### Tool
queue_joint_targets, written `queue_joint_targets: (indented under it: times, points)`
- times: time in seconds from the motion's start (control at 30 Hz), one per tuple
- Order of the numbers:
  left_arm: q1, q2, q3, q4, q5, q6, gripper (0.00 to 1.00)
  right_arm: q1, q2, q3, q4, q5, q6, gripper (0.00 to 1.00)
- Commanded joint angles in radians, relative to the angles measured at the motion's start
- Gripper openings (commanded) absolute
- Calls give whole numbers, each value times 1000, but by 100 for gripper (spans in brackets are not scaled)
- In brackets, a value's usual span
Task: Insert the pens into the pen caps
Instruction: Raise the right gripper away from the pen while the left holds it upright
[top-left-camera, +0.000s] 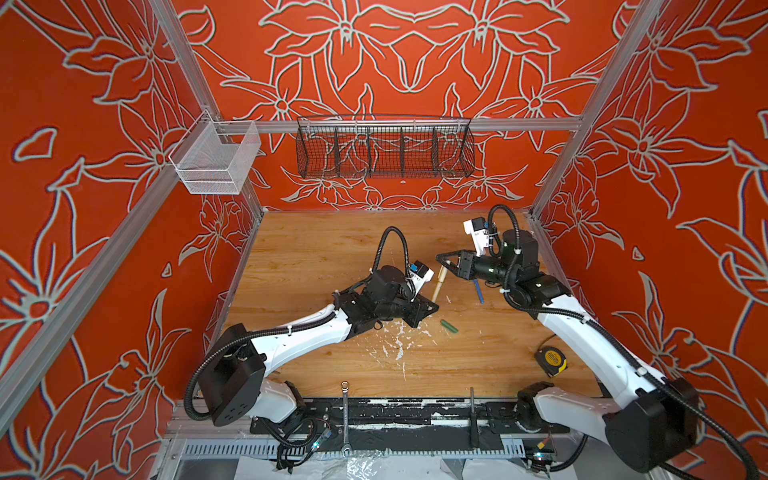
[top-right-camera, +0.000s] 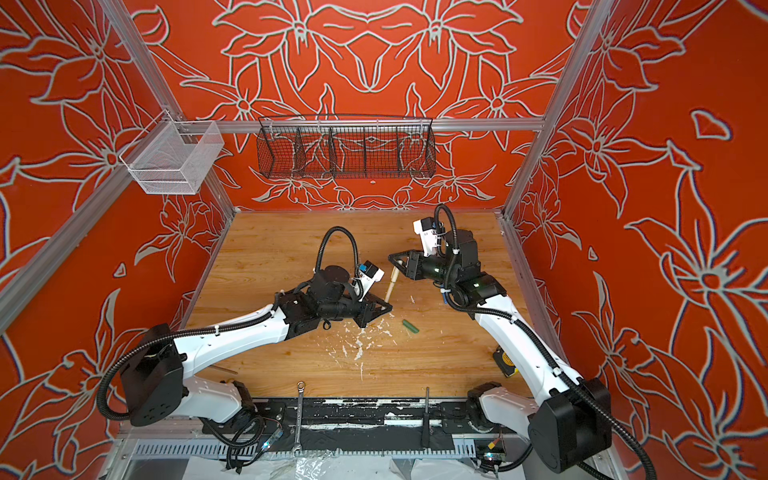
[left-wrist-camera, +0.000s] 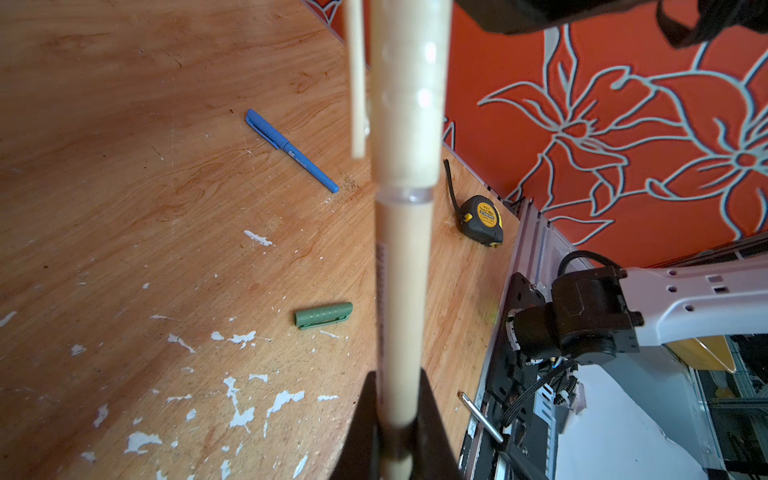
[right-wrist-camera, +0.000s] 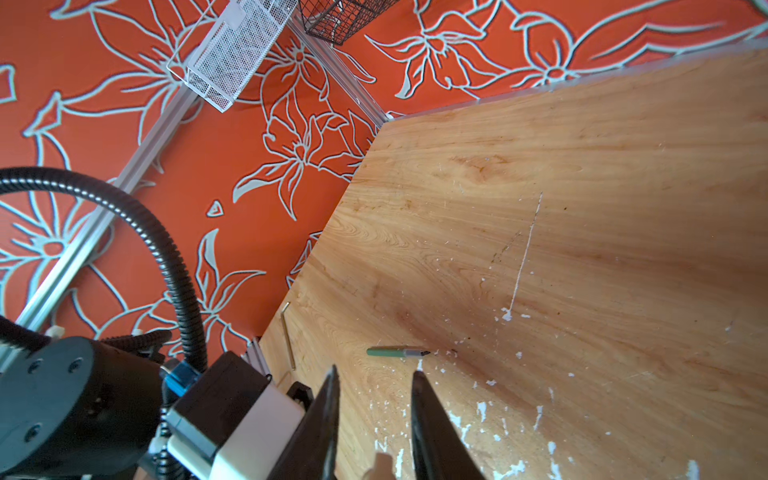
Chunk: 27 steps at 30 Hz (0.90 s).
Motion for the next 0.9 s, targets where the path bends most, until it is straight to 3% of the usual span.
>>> queue_joint_targets:
  times: [0.0,0.37,0.63,0.87]
  points:
    - [7,-12,27,11,4,9,0,8,-1,-2,16,-11,0,24]
    - [12,13,92,-33,-85,9,0,21,9,-17,20,-19,8,0]
    - [101,87,176,5,-31,-40,0,30,-29,-75,-19,49,-2,0]
    - [156,154,230,117,9,-88,0,51,-48,-187,51,138,88,0]
